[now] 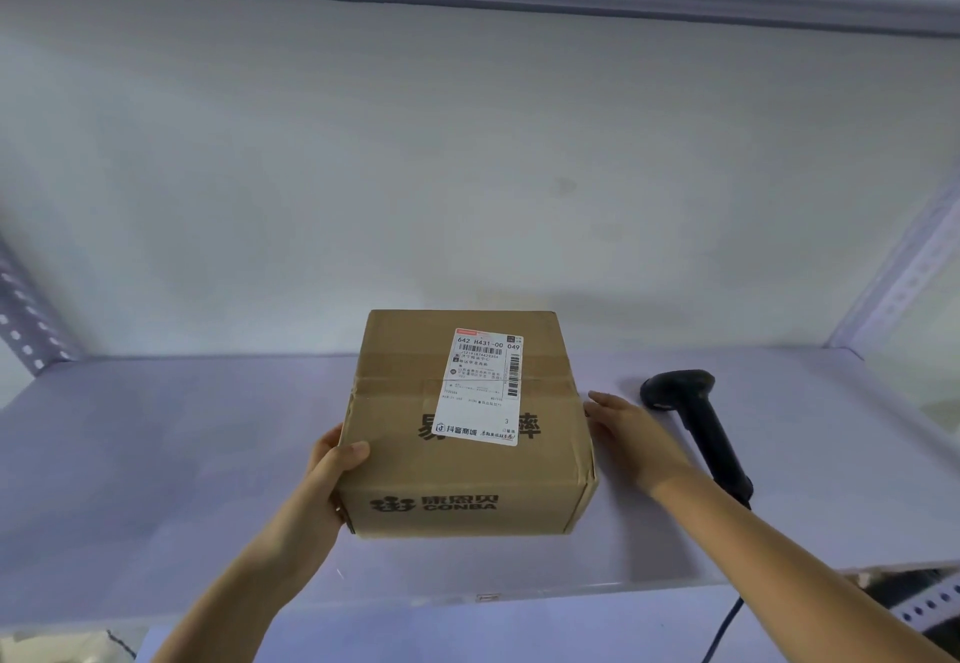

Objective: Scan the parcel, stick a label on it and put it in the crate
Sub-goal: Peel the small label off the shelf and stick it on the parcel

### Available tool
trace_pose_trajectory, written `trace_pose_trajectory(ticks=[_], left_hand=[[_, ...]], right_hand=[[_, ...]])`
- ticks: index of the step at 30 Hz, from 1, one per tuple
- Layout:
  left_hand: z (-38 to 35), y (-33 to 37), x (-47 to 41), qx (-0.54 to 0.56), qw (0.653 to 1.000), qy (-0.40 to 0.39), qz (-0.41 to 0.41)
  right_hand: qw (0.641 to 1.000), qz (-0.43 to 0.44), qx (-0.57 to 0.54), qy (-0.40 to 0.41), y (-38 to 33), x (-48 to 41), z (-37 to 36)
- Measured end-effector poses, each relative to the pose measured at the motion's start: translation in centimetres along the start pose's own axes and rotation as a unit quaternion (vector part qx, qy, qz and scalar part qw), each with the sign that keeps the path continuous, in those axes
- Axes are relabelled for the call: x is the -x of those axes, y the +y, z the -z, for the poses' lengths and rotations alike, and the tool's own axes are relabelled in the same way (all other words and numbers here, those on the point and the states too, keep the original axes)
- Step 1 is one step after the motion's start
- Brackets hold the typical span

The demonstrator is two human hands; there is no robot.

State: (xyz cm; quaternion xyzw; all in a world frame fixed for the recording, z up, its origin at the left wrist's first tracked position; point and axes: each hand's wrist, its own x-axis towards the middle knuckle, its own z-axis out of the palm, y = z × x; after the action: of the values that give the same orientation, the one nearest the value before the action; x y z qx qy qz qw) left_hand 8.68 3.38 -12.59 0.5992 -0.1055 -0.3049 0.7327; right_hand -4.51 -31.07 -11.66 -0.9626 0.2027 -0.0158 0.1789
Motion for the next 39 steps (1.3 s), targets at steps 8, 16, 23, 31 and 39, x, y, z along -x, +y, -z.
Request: trace_pose_trajectory(ticks=[8,16,23,31,39], left_hand=[[0.1,-0.1,-0.1,-0.003,1.000,-0.011,-0.004],[-0.2,0.4,0.4,-0.015,1.000,-0.019,-0.004],[-0.3,0.5,0.4,-0.012,1.000,-0.001,0.003],[-0.8,1.2,1.1,-0.020,1.000,-0.001,-0.001],[-1.9,2.0,1.7,-0.051,0.998,0.013,0.023]], right_hand=[[0.983,0.042,0.181,-0.010,0.9,-0.4,-0.9],[0.967,0.038,0.250,0.002,0.9,-0.1,-0.9],[0.967,0.045,0.251,-0.010,0.7,-0.4,-0.5],[0.977,0.011,0.211,0.039,-0.5,-0.2,-0.3],[0.970,-0.019,-0.054,0.236,-1.0,0.7,2.7]])
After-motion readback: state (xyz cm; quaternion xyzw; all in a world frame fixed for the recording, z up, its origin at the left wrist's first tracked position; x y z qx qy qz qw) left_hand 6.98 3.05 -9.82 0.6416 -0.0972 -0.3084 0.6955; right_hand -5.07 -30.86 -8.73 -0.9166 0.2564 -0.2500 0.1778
